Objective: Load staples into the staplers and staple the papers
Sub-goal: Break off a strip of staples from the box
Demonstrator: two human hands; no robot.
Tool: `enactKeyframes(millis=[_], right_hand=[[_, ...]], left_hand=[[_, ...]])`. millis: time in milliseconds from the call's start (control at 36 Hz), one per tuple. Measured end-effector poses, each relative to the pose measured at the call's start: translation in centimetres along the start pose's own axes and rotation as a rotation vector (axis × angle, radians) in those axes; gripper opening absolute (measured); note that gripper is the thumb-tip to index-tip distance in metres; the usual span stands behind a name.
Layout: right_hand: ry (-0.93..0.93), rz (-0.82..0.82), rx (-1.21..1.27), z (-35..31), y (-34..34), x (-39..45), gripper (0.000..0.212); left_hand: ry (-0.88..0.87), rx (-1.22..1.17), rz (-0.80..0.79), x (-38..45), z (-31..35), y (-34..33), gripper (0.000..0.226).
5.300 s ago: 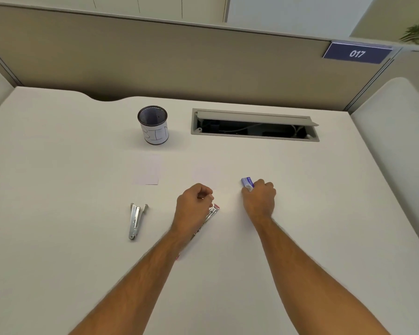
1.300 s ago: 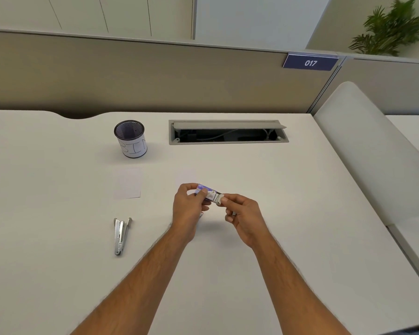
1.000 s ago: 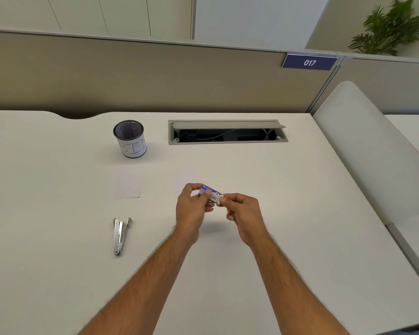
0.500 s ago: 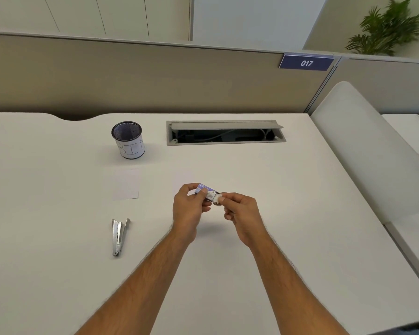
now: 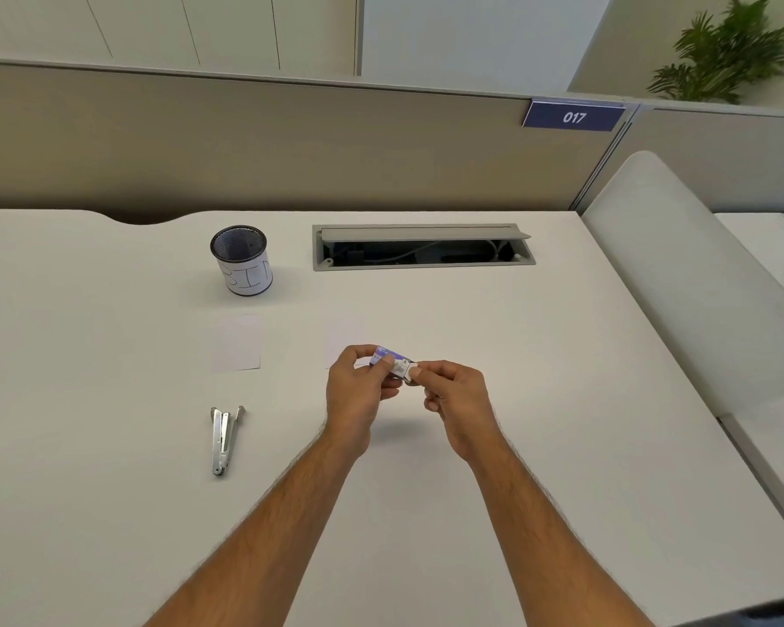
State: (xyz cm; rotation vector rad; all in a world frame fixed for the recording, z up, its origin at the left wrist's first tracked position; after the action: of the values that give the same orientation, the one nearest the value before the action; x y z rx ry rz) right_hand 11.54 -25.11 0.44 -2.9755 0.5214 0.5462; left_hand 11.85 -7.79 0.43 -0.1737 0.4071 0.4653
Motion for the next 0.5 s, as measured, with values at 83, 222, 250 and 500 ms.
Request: enactKeyframes(millis=[83, 222, 250, 500], right_hand=[[-0.003, 0.009, -0.008, 0.06, 0.22, -0.02, 0.012], [-0.003, 0.014, -0.015, 0.07, 0.36, -0.15, 0.012], [-0.001, 0.013, -0.015, 0.02, 0.39, -0.20, 0.012], [-0.014, 0.023, -0.005, -0.02, 0.84, -0.28, 0.011]], left_hand=[[0.004, -0.003, -0.011, -0.13, -0.06, -0.11, 0.016], [-0.009, 0.008, -0.017, -0.27, -0.01, -0.20, 0.017], [-0.014, 0.011, -0.019, -0.32, 0.04, -0.23, 0.017], [-0.037, 0.036, -0.070, -0.87, 0.19, -0.73, 0.016]])
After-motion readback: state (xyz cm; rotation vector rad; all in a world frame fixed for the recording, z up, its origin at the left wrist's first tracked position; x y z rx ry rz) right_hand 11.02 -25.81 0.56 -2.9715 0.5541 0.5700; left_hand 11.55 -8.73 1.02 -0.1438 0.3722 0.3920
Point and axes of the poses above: each hand's wrist, its own x-axis towards the middle knuckle, its own y-axis out of the back of the hand, z = x × y, the point moved 10 cm from there along x, towards the middle knuckle, and after that the axes turned 13 degrees about z, right-handed, at the moved point
